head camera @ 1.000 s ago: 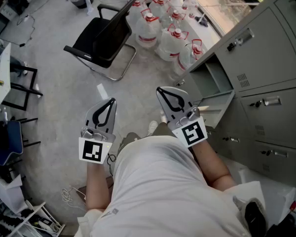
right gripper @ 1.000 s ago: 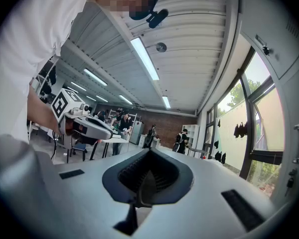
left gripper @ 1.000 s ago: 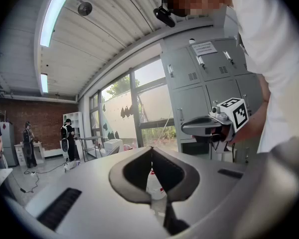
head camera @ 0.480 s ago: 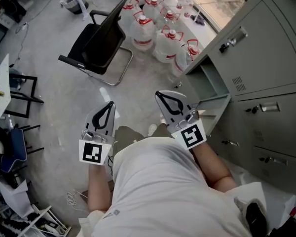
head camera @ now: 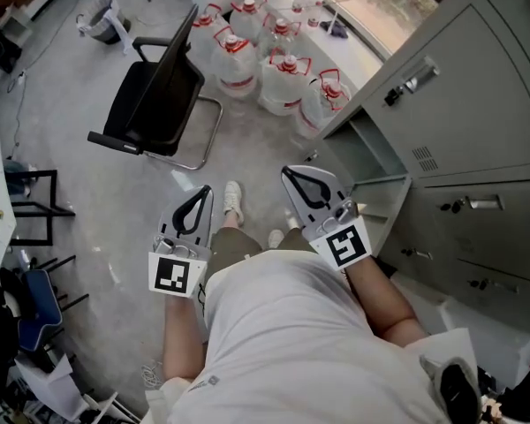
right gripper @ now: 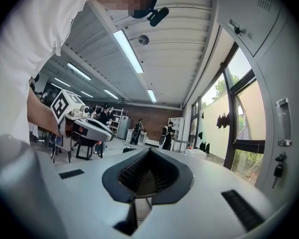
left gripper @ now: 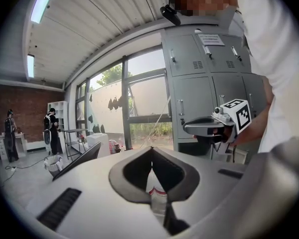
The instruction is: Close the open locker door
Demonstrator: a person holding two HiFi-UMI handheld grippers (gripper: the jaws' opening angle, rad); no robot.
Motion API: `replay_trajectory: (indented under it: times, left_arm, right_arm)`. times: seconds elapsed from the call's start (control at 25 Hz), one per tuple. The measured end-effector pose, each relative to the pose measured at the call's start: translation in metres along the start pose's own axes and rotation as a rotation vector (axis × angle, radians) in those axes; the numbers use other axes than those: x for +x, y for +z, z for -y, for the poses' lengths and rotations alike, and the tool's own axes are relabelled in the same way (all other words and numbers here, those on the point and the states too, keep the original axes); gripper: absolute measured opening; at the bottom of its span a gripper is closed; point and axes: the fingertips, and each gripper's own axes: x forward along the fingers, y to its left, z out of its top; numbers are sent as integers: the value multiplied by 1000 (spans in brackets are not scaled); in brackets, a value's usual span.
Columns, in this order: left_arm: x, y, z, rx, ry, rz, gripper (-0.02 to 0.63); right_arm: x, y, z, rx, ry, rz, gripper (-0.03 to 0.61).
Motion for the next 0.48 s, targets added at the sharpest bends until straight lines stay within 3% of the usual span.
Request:
replay_trajectory:
  times: [0.48]
  left_arm:
    - [117,17,-91,19,-326,29,5]
  right_arm:
    - [88,-10,77,7,-247,-73,11]
